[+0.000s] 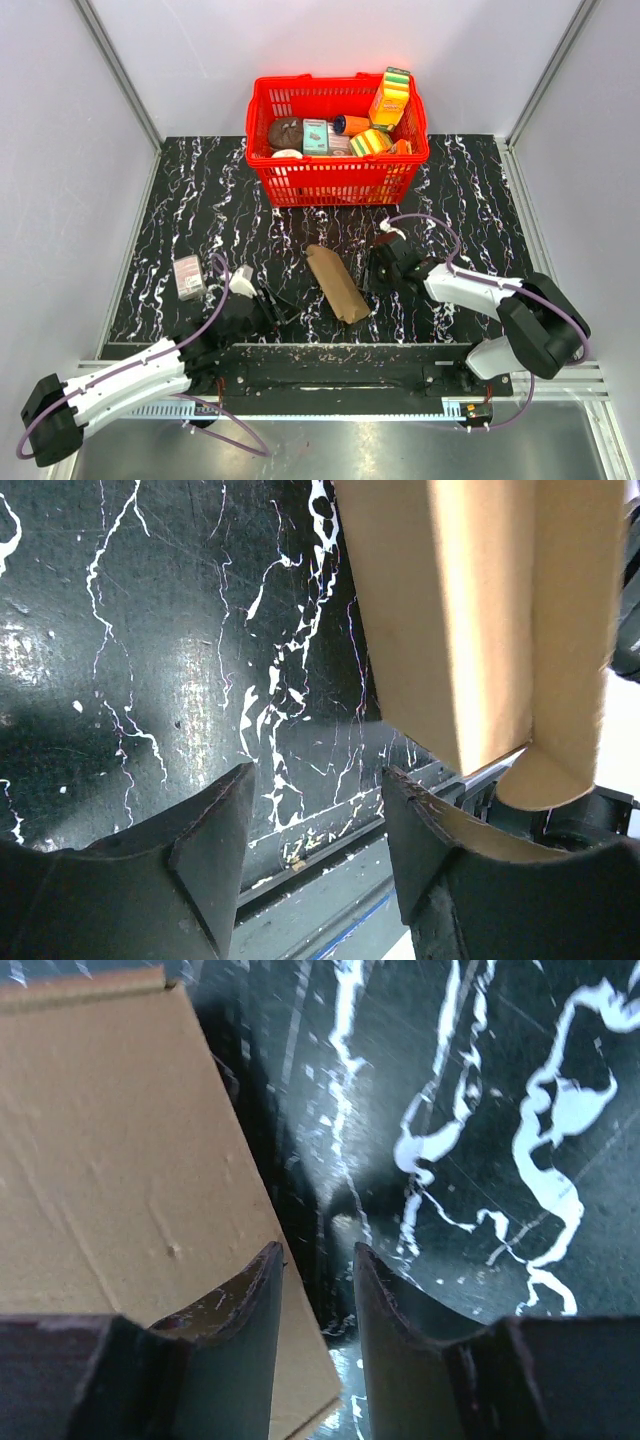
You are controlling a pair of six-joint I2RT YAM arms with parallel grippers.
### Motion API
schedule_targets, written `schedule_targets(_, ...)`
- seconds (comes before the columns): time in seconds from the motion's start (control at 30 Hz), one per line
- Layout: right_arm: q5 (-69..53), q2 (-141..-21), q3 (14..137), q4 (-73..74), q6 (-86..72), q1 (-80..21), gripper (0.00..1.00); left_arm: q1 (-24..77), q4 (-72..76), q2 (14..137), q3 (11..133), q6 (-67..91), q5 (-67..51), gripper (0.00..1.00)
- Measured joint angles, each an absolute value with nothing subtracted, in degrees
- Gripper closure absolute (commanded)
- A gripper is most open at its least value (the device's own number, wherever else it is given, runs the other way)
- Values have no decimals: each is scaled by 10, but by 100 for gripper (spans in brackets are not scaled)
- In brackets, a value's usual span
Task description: Fold the paper box
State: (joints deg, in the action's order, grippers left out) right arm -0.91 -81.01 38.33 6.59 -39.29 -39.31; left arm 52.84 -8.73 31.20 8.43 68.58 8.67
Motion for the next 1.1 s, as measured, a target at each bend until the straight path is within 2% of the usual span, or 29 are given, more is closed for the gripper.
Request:
schedule_targets(0.6, -10, -826, 369, 94, -389, -390, 57, 529, -96, 329, 98, 673, 93, 42)
schedule_targets(0.77, 8, -813, 369, 116, -391, -386, 53, 529, -117, 355, 138, 642, 115, 43)
schedule_targets(0.9, 40, -775, 369, 160, -402, -374, 51, 498, -133, 412, 214, 590, 123, 43)
schedule_targets(0.97, 58, -748, 371, 188, -412, -366, 53, 459, -125, 452, 253, 562, 116, 44)
schedule_targets(1.07, 77, -709, 375, 229, -425, -358, 60, 392, -101, 521, 294, 522, 95, 46)
schedule_targets(1.1, 81, -695, 377, 244, -433, -356, 65, 365, -93, 553, 309, 508, 84, 46)
